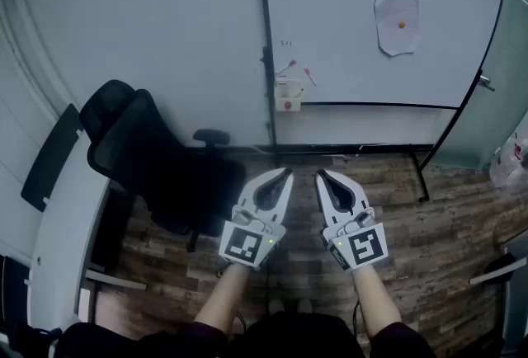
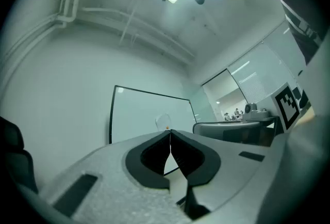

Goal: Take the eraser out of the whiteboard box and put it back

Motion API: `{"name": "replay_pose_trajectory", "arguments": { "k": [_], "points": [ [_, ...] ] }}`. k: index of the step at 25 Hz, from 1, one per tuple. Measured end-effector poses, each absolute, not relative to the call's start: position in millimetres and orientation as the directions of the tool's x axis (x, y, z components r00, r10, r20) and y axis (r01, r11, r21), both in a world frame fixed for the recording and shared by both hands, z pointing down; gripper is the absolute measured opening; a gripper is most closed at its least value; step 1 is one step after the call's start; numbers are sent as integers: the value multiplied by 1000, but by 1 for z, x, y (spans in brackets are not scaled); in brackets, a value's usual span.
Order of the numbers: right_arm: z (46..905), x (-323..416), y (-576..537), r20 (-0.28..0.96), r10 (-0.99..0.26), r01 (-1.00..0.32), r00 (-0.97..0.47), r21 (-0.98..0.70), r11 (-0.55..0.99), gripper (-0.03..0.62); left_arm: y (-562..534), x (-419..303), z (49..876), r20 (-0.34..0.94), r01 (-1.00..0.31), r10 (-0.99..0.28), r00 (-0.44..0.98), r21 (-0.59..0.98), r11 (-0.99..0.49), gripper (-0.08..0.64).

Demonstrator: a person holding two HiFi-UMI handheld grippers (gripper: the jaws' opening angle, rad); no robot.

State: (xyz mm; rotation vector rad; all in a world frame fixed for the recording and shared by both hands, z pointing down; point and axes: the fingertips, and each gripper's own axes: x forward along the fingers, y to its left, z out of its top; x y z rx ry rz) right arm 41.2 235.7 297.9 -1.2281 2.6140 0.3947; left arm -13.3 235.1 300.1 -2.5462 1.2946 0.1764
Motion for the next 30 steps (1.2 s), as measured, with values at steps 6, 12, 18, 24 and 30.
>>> {"name": "replay_pose_trajectory", "arguments": {
  "k": [6,12,18,24,30],
  "points": [
    [298,44,236,-313,-716,-776,-625,148,613,3,235,-10,302,-228,-807,-774,591,-189,-560,5],
    [301,46,237,-313,-693,-752,-650,131,646,3,233,-5,305,-222,-808,-777,590,-184,-560,6],
    [308,60,229,-301,-713,-767,-633,115,631,3,229,3,311,-207,-808,-782,588,-181,-561,6],
    [316,77,220,-286,-714,-761,-639,103,640,3,219,18,316,-194,-811,-788,584,-188,-554,6],
    [325,88,208,-276,-707,-750,-651,97,654,3,205,27,322,-180,-814,-797,577,-198,-545,5]
  ]
}}
